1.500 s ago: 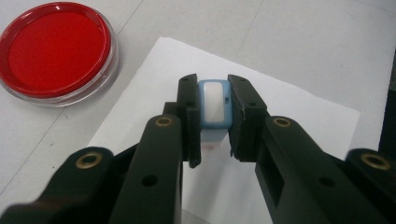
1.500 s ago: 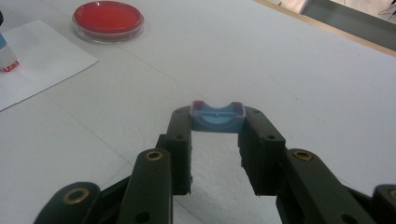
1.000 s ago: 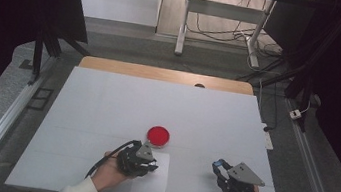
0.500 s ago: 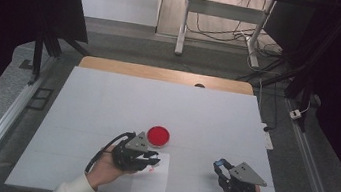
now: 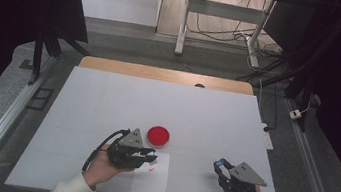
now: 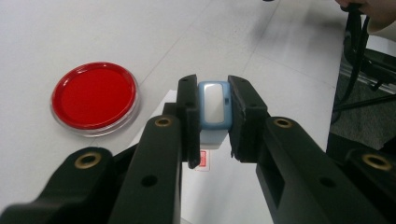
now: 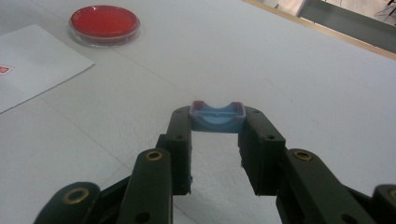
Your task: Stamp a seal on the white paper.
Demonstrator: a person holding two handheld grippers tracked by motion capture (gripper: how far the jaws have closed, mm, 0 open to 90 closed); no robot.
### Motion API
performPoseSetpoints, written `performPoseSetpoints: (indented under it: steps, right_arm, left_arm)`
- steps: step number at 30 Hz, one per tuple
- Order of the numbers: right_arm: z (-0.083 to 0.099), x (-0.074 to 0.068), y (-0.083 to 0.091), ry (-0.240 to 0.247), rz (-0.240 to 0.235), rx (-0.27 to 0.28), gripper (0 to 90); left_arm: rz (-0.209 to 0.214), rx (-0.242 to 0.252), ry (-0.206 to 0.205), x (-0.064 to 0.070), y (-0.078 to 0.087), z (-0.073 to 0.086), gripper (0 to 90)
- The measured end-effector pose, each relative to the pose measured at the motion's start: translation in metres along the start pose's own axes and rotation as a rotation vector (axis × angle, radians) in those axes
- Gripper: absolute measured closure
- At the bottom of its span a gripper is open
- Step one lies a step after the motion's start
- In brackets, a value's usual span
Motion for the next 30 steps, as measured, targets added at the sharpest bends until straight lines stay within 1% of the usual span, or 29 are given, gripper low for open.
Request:
performPoseSetpoints:
  steps: [6,11,19,24,30]
  right_arm:
    - [0.000,0.001,0.000,-0.001,0.004,-0.001,65.1]
    - [0.000,0.000,0.000,-0.001,0.002,-0.001,65.1]
    - [0.000,0.000,-0.001,-0.001,-0.006,0.003,65.1]
    - [0.000,-0.001,-0.002,0.002,-0.010,0.004,65.2]
    - [0.000,-0.003,-0.003,0.013,-0.015,0.000,65.1]
  left_arm:
    - [-0.001,0.029,0.011,-0.001,0.007,0.000,75.5]
    - [-0.005,0.062,0.035,-0.005,0.016,-0.001,75.4]
    - [-0.017,0.128,0.085,-0.010,0.030,0.001,75.4]
    - [-0.032,0.136,0.096,-0.012,0.034,0.004,75.3]
    - [-0.035,0.138,0.097,-0.015,0.033,0.005,75.3]
Point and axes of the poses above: each handheld gripper's, and its own axes: y roughly backward along the jaws, z roughly out of its underside, x roughly to its right, the point moved 9 cm from there along -y, roughly forward along the jaws, and after that the axes turned 13 degrees about z, right-handed, at the moved point
